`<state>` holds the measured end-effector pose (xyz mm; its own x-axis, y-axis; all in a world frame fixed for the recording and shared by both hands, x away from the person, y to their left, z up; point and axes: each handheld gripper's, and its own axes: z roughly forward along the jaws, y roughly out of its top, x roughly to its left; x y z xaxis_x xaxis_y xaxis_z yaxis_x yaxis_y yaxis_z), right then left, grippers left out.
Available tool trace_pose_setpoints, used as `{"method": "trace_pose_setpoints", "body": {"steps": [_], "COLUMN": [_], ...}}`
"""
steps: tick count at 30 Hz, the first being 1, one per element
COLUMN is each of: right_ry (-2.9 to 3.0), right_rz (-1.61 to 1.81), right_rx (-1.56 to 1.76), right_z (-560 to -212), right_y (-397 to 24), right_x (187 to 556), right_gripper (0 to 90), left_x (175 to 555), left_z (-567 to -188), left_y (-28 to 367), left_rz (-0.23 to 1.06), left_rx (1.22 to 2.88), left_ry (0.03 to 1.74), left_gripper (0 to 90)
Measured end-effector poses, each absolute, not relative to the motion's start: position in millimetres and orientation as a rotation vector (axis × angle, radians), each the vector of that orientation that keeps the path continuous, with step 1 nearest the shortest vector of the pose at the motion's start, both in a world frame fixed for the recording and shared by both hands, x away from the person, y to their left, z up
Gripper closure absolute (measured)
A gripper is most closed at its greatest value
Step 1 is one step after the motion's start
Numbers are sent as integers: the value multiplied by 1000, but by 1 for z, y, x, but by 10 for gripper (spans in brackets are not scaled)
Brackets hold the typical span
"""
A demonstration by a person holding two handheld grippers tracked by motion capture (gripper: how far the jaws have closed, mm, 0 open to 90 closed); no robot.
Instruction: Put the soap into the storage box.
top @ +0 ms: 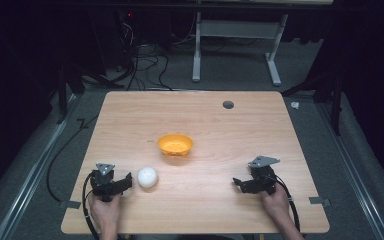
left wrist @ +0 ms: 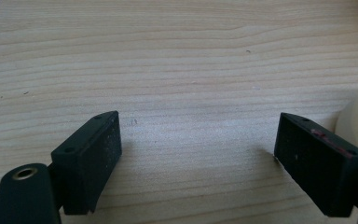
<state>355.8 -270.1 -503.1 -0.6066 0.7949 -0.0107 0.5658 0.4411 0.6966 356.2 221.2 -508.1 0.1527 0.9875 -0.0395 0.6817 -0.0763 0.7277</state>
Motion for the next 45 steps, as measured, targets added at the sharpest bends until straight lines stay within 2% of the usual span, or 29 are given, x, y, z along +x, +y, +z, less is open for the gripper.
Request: {"method": "trace_pose_setpoints", "body": {"steps": [20,32,45], "right_ry": [2361,2362,2362], "right_rz": [949,950,950], "right_rx": [1161,1160,1160], "right_z": [-503,-503,-503], "right_y": [-270,-270,-270], "right_x": [356,356,356], "right_gripper": [127,127,127], "left_x": [351,340,335], "left_z": [-491,-469,-463], "left_y": [211,200,184], "left_rz": [565,550,529], "left_rx": [1807,1803,1839], "left_ry": [1510,1406,1343], "left_gripper": [156,154,150]}}
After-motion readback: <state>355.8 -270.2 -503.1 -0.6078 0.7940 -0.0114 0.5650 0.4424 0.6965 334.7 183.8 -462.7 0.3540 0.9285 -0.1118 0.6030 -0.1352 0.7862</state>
